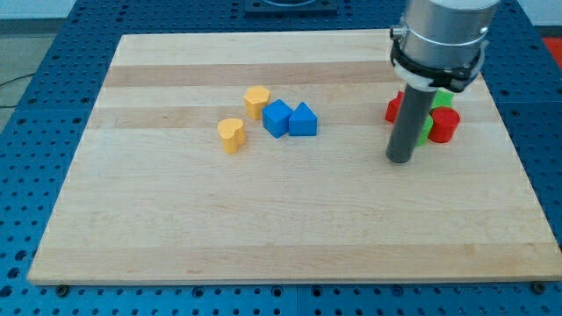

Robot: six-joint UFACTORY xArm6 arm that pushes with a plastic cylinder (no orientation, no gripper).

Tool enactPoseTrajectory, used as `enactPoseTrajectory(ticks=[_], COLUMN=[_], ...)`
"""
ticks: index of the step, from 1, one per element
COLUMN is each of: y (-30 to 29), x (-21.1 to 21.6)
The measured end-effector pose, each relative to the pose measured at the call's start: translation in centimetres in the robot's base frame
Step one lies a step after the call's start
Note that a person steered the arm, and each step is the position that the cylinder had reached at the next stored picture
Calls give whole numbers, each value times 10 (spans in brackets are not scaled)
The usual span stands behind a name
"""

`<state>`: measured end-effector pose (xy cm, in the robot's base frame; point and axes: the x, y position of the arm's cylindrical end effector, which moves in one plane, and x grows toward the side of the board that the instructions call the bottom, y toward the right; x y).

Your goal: Move the blue cube in between the yellow blocks

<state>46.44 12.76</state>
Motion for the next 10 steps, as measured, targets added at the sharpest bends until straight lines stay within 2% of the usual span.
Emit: enactPoseTrajectory(ticks=[1,6,8,10], y=[-40,-174,-145,-142], x=[-38,-43,-47,-67])
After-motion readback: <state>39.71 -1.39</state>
